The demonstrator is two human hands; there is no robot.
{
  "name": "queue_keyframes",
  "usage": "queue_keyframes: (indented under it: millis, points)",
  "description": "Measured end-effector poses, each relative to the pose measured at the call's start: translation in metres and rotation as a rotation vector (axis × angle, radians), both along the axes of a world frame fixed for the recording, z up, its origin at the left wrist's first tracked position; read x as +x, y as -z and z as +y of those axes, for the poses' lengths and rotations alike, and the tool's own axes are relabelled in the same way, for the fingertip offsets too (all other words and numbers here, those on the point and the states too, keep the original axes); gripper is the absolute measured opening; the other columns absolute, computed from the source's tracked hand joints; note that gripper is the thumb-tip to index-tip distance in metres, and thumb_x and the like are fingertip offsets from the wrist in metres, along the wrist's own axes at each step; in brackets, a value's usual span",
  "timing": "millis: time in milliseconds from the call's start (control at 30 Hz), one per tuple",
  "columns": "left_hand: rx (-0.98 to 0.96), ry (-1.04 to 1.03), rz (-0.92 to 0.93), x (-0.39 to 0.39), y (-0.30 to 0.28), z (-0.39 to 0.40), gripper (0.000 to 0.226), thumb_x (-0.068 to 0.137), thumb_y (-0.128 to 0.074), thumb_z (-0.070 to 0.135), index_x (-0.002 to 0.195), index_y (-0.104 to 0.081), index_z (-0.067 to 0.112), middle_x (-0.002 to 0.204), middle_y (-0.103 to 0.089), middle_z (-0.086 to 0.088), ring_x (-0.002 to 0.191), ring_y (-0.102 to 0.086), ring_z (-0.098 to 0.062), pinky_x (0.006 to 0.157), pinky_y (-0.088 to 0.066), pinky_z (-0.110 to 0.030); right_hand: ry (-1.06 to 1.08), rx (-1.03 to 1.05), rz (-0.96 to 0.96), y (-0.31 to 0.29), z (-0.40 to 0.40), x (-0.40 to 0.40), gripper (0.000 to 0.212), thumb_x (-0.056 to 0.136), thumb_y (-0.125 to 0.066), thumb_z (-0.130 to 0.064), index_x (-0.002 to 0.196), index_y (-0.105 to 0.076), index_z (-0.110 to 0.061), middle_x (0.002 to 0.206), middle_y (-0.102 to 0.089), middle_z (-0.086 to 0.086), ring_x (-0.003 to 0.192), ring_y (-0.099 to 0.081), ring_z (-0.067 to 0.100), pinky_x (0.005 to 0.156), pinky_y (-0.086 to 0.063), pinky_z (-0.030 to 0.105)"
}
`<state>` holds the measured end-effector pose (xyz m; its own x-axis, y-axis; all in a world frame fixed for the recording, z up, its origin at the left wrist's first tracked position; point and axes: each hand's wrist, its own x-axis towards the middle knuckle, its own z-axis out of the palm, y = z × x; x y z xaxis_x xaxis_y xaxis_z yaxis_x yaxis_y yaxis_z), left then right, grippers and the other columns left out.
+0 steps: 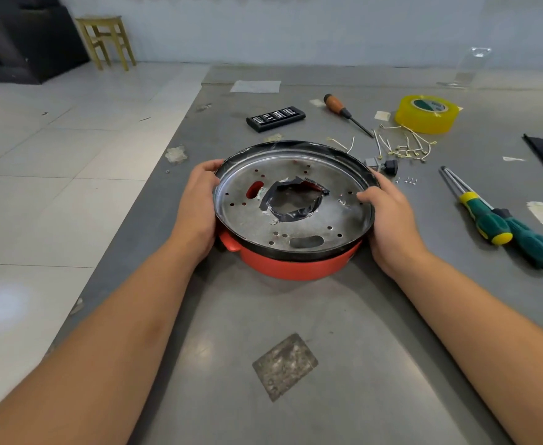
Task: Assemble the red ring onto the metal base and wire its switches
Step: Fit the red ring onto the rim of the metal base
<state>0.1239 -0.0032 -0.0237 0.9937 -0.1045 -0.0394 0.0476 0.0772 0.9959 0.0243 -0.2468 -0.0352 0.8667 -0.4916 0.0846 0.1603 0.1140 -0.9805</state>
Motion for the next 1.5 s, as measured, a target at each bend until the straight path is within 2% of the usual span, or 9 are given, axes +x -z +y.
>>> queue_keyframes:
  millis: [167,300,600,700,800,900,1000,1200,1500]
  points:
    - [-0.066,-0.135,0.072,-0.006,-0.002,-0.001,0.030,0.079,-0.045,0.027,0.099,-0.065,0.022,0.079,-0.061,-0.006,0.042,-0.048,-0.019,0.038,-0.037,-0.025,0.013,0.103,0.033,-0.012,0.006,0.020,0.043,0.085,-0.049,-0.003,0.097,-0.077,-0.032,0.100,-0.080,0.000,0.097,-0.075,0.018,0.095,-0.056,0.041]
    - [-0.155,-0.107,0.076,-0.015,-0.005,-0.002,0.005,0.063,-0.045,0.029,0.067,-0.049,0.029,0.066,-0.038,-0.001,0.054,-0.033,-0.020,0.052,-0.034,-0.027,-0.036,0.072,0.054,-0.016,0.009,0.026,0.034,0.094,-0.053,-0.018,0.122,-0.069,-0.007,0.123,-0.071,0.017,0.112,-0.068,0.030,0.107,-0.049,0.050]
    - [-0.145,-0.059,0.056,-0.007,-0.003,0.008,0.045,0.081,-0.043,0.022,0.123,-0.060,0.022,0.074,-0.070,0.002,0.046,-0.056,-0.023,0.035,-0.044,-0.029,0.010,-0.014,0.021,-0.005,0.003,0.015,0.066,0.082,-0.051,-0.076,0.128,-0.062,-0.030,0.135,-0.065,-0.009,0.129,-0.059,0.008,0.117,-0.040,0.043]
    - [-0.088,-0.095,-0.086,-0.006,-0.003,0.013,0.046,0.081,-0.047,0.025,0.124,-0.060,0.022,0.109,-0.069,0.008,0.087,-0.067,-0.017,0.072,-0.059,-0.043,0.098,-0.291,-0.025,0.000,-0.002,0.007,0.081,0.085,-0.042,-0.083,0.147,-0.045,-0.032,0.152,-0.045,-0.014,0.142,-0.039,0.001,0.123,-0.029,0.039]
    - [0.242,-0.081,-0.669,-0.007,-0.004,0.028,0.034,0.095,-0.047,0.025,0.126,-0.059,0.021,0.130,-0.062,0.013,0.128,-0.056,-0.014,0.113,-0.044,-0.045,0.113,-0.777,-0.271,-0.002,-0.005,-0.010,0.071,0.099,-0.038,-0.068,0.150,-0.041,-0.018,0.163,-0.029,0.001,0.153,-0.024,0.014,0.125,-0.023,0.042]
    - [0.597,0.200,-1.307,-0.008,-0.009,0.042,0.034,0.100,-0.048,0.025,0.115,-0.070,0.005,0.127,-0.068,-0.007,0.123,-0.060,-0.033,0.108,-0.043,-0.051,0.032,-1.284,-0.485,-0.010,-0.002,-0.027,0.064,0.096,-0.054,-0.057,0.136,-0.058,-0.007,0.158,-0.037,0.013,0.148,-0.033,0.030,0.118,-0.028,0.051]
    - [0.798,0.408,-1.537,-0.017,-0.008,0.042,0.039,0.101,-0.057,0.037,0.109,-0.076,0.003,0.119,-0.073,-0.012,0.113,-0.067,-0.036,0.096,-0.050,-0.049,0.026,-1.550,-0.587,-0.011,0.009,-0.035,0.050,0.087,-0.070,-0.057,0.109,-0.075,-0.012,0.138,-0.061,0.006,0.129,-0.055,0.028,0.106,-0.036,0.057]
    - [0.982,0.512,-1.556,-0.025,-0.010,0.036,0.036,0.100,-0.064,0.047,0.109,-0.076,0.014,0.119,-0.073,-0.003,0.108,-0.069,-0.027,0.084,-0.054,-0.045,-0.061,-1.638,-0.611,-0.008,0.027,-0.030,0.029,0.091,-0.073,-0.042,0.095,-0.077,-0.014,0.109,-0.071,0.002,0.096,-0.067,0.027,0.098,-0.046,0.048]
    - [1.002,0.438,-1.515,-0.029,-0.004,0.033,0.033,0.103,-0.065,0.046,0.104,-0.078,0.016,0.117,-0.074,-0.003,0.101,-0.071,-0.026,0.070,-0.053,-0.045,-0.120,-1.644,-0.534,-0.012,0.026,-0.026,0.022,0.093,-0.071,-0.035,0.092,-0.078,-0.015,0.100,-0.074,-0.003,0.086,-0.069,0.023,0.099,-0.047,0.049]
